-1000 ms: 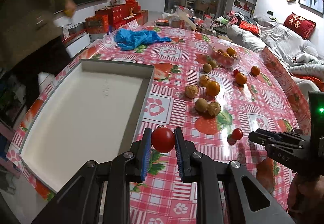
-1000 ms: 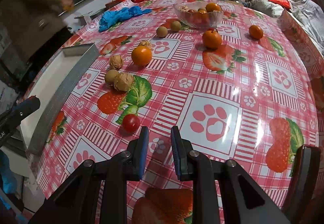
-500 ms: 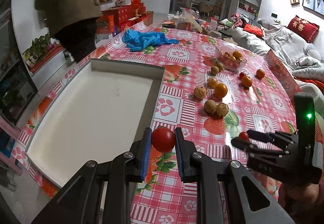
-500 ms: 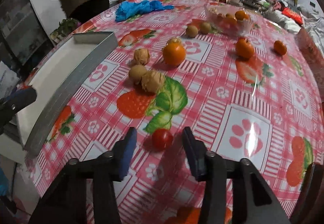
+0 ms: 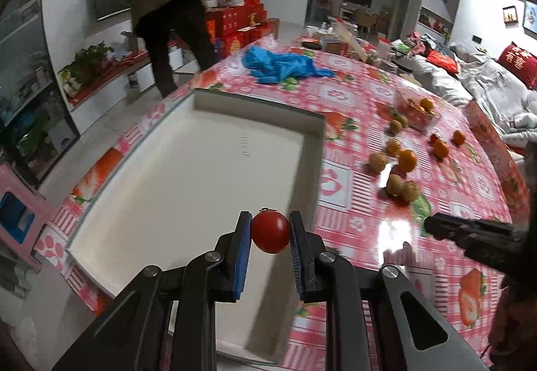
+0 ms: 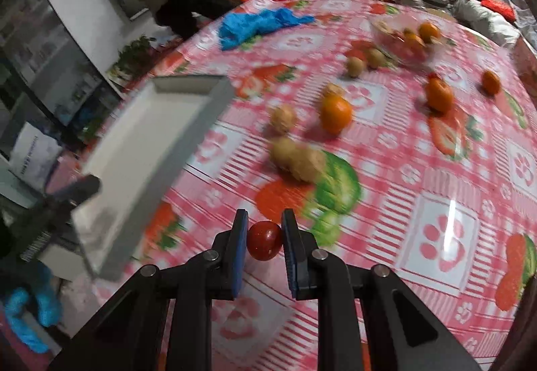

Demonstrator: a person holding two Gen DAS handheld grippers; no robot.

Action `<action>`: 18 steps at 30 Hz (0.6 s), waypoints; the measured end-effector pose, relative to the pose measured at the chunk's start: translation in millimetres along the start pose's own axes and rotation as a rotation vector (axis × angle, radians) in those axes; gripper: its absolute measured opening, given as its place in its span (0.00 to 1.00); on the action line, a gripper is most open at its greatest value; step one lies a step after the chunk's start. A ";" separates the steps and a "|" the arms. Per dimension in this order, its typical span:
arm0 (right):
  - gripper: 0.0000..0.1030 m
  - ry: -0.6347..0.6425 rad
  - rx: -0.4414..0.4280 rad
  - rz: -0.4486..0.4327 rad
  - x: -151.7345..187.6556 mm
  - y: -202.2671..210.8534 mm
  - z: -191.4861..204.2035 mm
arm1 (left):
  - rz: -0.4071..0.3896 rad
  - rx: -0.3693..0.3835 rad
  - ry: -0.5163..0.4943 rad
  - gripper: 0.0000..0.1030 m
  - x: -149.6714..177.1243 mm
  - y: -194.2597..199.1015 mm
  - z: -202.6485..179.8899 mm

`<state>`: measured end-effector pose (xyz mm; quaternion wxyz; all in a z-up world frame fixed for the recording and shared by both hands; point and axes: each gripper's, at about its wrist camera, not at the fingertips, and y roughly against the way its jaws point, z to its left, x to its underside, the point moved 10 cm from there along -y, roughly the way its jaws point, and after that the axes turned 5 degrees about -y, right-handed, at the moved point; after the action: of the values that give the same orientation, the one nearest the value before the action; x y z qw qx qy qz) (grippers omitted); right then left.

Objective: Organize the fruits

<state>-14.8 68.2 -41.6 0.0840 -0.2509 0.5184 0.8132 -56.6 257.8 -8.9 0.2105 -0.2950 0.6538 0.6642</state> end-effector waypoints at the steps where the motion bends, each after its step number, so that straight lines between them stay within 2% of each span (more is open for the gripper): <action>1: 0.22 0.004 -0.014 -0.005 -4.1 0.4 8.4 | -0.002 -0.008 0.004 0.23 0.1 0.1 4.0; 9: 0.22 0.079 -0.098 0.013 -24.7 -18.2 83.6 | 0.011 -0.040 0.057 0.23 6.2 -8.2 35.2; 18: 0.21 0.130 -0.173 0.081 -25.1 -57.4 151.7 | 0.011 -0.094 0.097 0.23 8.4 -15.3 68.4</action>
<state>-19.1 231.3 -24.1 -0.0048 -0.2883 0.4605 0.8395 -60.5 325.7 -27.9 0.1607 -0.3326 0.6332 0.6802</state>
